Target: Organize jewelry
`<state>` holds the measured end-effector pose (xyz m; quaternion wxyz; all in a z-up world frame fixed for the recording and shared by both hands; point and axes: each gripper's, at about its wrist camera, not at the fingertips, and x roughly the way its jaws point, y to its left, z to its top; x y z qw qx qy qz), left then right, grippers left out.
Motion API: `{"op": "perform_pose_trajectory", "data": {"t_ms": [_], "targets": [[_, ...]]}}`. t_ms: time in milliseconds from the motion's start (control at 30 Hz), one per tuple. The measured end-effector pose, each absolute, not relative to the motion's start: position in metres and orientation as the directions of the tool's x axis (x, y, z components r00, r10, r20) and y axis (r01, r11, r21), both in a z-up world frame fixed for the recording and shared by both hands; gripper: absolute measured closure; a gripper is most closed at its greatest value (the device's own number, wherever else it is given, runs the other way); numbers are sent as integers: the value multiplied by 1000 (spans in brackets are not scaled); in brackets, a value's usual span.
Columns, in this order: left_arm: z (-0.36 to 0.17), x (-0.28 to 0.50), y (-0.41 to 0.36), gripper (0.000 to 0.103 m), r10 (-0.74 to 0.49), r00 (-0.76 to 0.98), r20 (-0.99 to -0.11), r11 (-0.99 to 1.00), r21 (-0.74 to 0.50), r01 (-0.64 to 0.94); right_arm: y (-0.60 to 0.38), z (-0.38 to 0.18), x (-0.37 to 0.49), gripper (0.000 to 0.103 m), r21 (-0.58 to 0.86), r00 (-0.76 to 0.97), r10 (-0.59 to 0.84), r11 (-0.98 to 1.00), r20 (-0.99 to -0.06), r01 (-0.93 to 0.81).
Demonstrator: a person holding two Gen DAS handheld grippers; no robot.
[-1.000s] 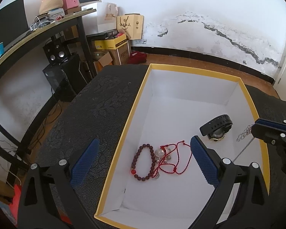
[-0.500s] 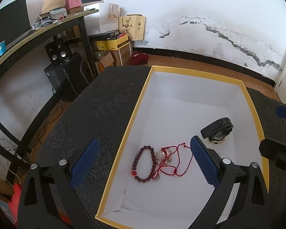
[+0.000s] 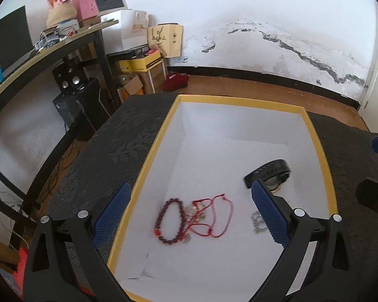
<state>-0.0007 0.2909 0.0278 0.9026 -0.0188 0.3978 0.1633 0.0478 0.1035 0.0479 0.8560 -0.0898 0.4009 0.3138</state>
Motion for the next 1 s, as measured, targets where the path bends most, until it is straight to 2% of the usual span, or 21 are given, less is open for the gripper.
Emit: {"op": "perform_pose_trajectory", "data": {"t_ms": [300,600,1000], "targets": [[39,21,229,9,221,668,-710,972,104,-211,26,49,55,7,70,547,370,868,-751,-492],[46,50,122,9,111,702,-703,993,111,-45,-86,39,55,7,56,598,245,947,-763,-317],[24,45,4,9,1,673,-740,985,116,126,-205,1,29,7,48,600,114,991,-792,-126]]}}
